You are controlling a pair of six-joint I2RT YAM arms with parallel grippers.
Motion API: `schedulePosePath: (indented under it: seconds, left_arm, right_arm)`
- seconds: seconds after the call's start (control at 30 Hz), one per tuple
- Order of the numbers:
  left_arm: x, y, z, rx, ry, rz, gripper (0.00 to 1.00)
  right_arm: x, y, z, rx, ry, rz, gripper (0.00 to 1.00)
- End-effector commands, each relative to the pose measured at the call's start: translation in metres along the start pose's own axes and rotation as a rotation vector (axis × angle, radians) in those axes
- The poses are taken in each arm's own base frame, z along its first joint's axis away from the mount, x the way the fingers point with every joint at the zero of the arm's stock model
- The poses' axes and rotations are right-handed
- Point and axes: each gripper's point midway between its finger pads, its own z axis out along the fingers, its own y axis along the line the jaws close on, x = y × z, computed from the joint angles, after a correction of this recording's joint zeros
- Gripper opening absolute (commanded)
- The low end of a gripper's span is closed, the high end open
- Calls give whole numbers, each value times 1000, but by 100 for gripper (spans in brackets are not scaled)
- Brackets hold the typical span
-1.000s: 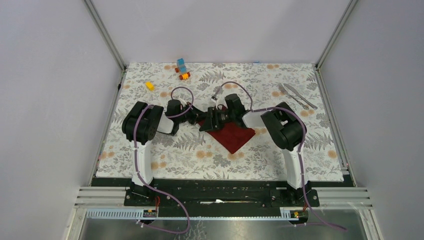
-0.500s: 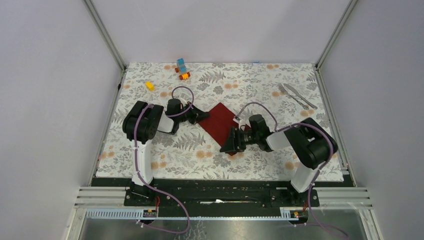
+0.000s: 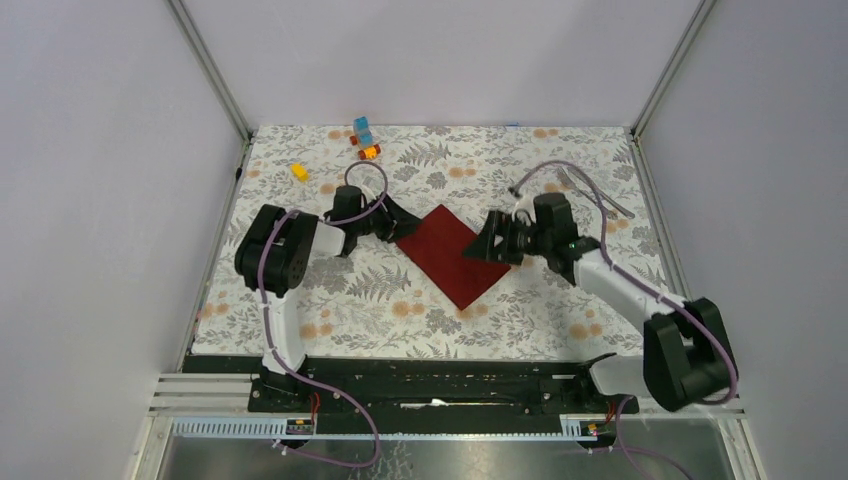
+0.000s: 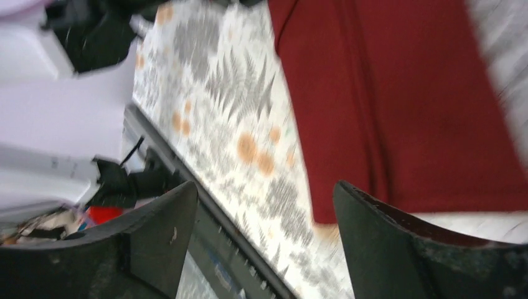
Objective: Fold the napkin into a case and place the utensils inside
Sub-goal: Move the right arm to the center of the board with the 2/3-rectangle-folded napkin.
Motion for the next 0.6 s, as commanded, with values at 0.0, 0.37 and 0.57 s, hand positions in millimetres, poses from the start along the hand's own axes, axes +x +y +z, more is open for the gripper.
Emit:
schedulePosePath:
  seconds: [0.0,0.37,0.57]
  left_arm:
    - [-18,-56,-24,47,-41,133,52]
    - [37,-98,-121,0,-9,349,71]
    - [88,-62,-155,-40,21,310,72]
  right_arm:
    - [-43,-30,15,141,2,0,81]
    - [-18,-83,80,306,58,69,35]
    - [47,-60,109,319,96,163,28]
